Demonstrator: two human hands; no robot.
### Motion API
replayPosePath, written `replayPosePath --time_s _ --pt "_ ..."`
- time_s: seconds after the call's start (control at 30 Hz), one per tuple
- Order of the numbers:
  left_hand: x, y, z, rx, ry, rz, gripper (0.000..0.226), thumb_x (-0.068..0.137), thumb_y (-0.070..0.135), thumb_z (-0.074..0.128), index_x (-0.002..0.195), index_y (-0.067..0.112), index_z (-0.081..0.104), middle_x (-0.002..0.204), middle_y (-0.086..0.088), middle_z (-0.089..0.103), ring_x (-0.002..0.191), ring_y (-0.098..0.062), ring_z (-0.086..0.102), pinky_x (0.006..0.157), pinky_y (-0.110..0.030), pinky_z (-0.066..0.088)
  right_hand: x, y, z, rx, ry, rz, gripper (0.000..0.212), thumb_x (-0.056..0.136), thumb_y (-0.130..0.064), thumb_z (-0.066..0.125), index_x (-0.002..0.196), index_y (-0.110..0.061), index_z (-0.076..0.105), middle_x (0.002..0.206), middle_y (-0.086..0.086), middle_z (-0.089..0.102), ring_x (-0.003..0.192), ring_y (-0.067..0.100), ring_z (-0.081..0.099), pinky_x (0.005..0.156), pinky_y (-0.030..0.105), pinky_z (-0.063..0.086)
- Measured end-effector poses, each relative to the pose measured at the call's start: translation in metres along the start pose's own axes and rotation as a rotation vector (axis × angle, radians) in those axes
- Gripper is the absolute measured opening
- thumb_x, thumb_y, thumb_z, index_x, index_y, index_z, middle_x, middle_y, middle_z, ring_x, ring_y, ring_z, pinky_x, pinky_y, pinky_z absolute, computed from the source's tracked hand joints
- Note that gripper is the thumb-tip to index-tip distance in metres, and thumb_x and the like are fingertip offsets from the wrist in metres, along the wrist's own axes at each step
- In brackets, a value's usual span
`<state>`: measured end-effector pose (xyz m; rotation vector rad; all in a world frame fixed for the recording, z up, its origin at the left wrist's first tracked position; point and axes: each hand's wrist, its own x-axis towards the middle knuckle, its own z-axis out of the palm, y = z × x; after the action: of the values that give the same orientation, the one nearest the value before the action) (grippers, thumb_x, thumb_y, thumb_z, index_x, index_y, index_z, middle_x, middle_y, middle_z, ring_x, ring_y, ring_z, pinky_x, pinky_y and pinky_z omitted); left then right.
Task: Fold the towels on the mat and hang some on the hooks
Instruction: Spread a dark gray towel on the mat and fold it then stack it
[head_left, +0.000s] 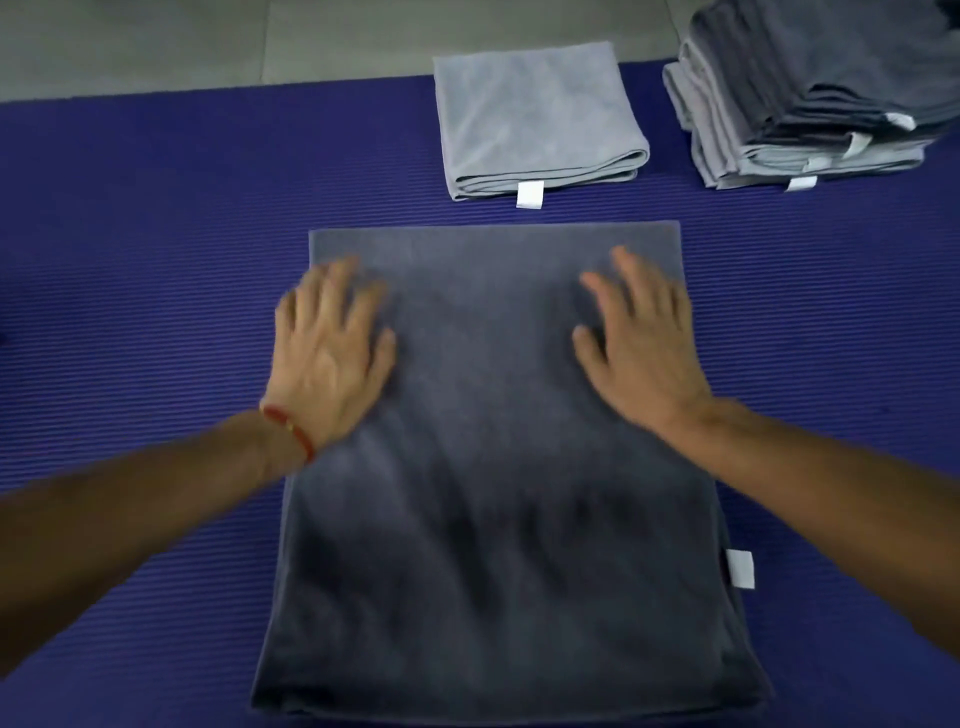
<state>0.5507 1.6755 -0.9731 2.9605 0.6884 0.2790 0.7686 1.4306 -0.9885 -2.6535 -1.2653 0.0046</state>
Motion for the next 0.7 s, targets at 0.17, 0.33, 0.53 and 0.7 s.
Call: replayPosePath --time_s 0.17,0.33,0.53,0.7 --pt "-0.136 0.012 0.015 0.145 -0.279 0.339 0.069 0.099 0.050 0.039 0.158 0.016 0.028 0.166 -0.017 0.016 0.153 -0.041 0.013 0.115 -0.067 0.024 -0.107 -0.010 0.013 -0.132 -0.303 -0.287 0.071 0.100 -0.054 0.030 0.164 -0.026 0.014 0.172 0.007 -0.001 0.158 0.030 0.000 0.122 0.063 0.012" --pt "-0.146 0.000 0.011 0.163 -0.388 0.208 0.073 0.101 0.058 0.028 0.160 0.017 0.019 0.166 -0.023 0.009 0.152 -0.047 0.006 0.118 -0.066 0.016 -0.132 0.047 -0.011 -0.290 -0.399 -0.100 0.075 0.101 -0.063 0.009 0.164 -0.023 0.011 0.171 0.010 0.004 0.157 0.032 0.005 0.117 0.067 0.021" --pt "-0.191 0.013 -0.007 0.115 -0.332 0.315 0.069 0.099 0.053 0.038 0.160 0.022 0.025 0.167 -0.016 0.013 0.154 -0.037 0.012 0.117 -0.066 0.020 -0.191 0.001 -0.027 -0.284 -0.399 -0.249 0.071 0.101 -0.058 0.023 0.163 -0.024 0.019 0.171 0.008 0.004 0.157 0.033 0.005 0.119 0.068 0.018" --pt "-0.234 0.013 -0.012 0.067 -0.423 0.449 0.076 0.096 0.061 0.041 0.161 0.026 0.021 0.167 -0.017 0.014 0.153 -0.041 0.013 0.114 -0.069 0.026 -0.227 0.010 -0.038 -0.295 -0.489 -0.512 0.083 0.099 -0.063 0.038 0.164 -0.021 0.009 0.171 0.014 -0.001 0.157 0.035 0.004 0.120 0.061 0.023"
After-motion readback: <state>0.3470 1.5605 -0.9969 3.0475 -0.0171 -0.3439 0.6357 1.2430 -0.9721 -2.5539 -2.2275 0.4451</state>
